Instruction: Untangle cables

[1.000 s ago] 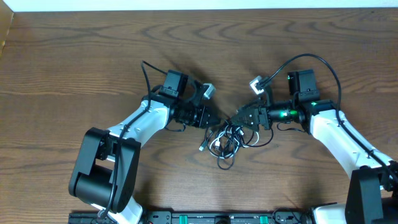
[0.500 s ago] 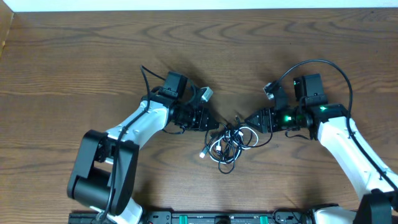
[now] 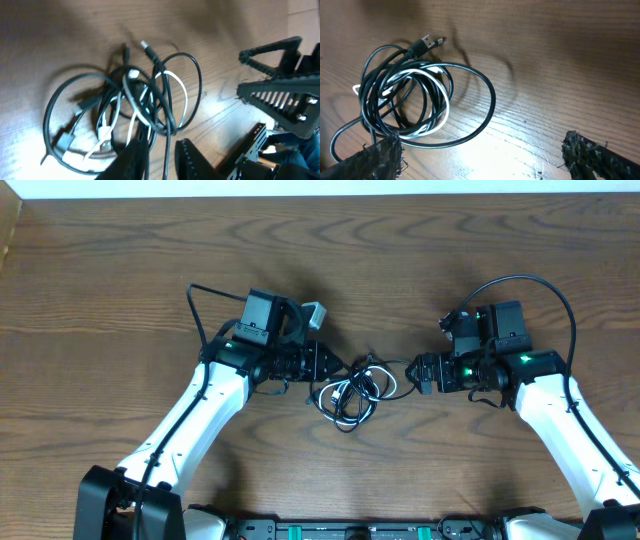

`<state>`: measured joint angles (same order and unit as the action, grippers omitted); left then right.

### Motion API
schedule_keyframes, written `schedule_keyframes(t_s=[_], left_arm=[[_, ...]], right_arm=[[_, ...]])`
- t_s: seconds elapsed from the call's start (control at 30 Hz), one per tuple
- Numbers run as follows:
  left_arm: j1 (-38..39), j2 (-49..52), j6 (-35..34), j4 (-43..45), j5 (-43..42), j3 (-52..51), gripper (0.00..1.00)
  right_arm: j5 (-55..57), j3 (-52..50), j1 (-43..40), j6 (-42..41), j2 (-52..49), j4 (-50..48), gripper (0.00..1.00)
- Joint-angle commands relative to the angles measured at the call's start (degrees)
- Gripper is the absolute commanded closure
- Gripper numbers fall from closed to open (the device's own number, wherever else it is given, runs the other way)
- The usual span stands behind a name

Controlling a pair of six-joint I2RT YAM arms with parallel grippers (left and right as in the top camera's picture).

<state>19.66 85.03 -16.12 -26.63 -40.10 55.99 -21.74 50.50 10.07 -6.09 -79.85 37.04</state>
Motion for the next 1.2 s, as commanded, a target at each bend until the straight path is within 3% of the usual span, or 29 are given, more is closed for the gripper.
schedule_keyframes(t_s=[0.0,0.53,0.87,1.17], left_arm=[[-0.22,0.0,-0.5,-1.6,1.81,0.5,0.73],[0.07,0.0,-0.5,-7.58,2.23,0.44,0.72],[5.51,0.0,-0.5,-10.95,2.23,0.44,0.63],[8.35,0.0,-0.76,-15.58,2.23,0.44,0.62]], right_arm=[[1.11,0.48,-0.11,-0.28,0.46,0.02,0.01],[1.11,0.48,-0.11,-0.28,0.46,0.02,0.01],[1.11,0.48,-0.11,-0.28,0.46,0.02,0.01],[1.11,0.48,-0.11,-0.28,0.46,0.02,0.01]])
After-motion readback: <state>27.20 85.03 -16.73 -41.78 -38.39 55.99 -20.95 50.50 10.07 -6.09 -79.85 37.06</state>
